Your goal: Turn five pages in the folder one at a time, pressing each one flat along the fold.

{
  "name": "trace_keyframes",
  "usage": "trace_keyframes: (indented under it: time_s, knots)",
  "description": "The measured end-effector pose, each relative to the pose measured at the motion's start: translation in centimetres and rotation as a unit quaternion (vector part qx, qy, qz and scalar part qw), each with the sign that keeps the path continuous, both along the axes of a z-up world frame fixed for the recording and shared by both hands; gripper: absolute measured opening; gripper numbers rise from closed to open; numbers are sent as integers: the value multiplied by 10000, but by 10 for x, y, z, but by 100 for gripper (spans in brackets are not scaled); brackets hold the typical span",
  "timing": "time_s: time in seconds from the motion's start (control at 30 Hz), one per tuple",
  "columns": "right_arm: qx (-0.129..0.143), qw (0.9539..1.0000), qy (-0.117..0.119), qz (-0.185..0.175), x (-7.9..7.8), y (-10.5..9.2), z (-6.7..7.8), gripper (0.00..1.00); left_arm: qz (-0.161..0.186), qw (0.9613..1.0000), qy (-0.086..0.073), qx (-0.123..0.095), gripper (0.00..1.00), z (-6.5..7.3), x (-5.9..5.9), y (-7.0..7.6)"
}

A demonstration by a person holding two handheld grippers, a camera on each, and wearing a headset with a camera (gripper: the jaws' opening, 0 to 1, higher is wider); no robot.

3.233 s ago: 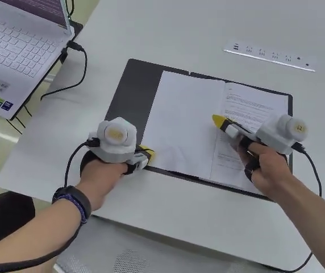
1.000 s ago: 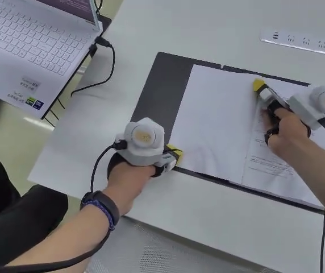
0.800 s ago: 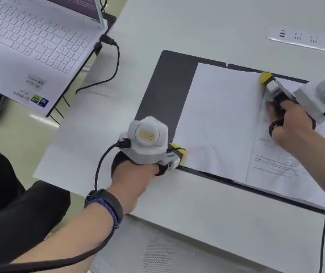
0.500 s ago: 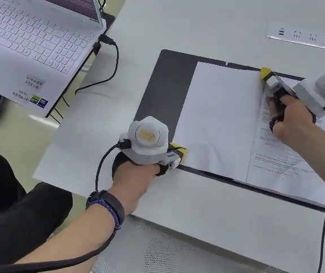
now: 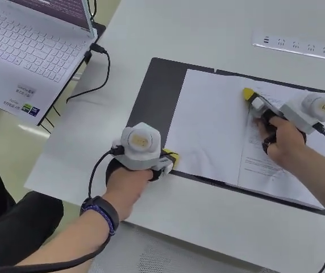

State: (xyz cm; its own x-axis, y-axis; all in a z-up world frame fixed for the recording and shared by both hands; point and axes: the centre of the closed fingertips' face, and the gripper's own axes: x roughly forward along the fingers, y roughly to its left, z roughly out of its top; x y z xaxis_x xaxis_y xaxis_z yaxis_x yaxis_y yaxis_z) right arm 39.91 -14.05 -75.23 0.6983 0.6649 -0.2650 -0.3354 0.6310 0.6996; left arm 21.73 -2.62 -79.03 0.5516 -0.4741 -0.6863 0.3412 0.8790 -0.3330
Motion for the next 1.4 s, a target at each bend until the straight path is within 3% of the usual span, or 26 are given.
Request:
trace_keyframes:
  time_s: [0.13,0.3,0.4,0.77,1.2,1.4]
  knots:
    - [0,10000,9,88,-14,0,1,0,21,10000,-33,8,0,0,0,0]
    - [28,10000,13,56,-21,-3,-3,0,51,10000,-61,-33,0,0,0,1]
    - [188,9998,87,-34,-25,-6,-4,0,47,10000,-65,-35,0,0,-1,1]
    - [153,9998,94,78,-40,-6,-6,0,41,9999,-139,-83,0,1,1,0]
    - [112,9999,59,85,-72,-12,-6,0,-46,9997,-228,-4,0,0,1,0]
    - [51,9995,66,315,-91,-9,-7,0,-35,9997,-232,20,0,0,1,0]
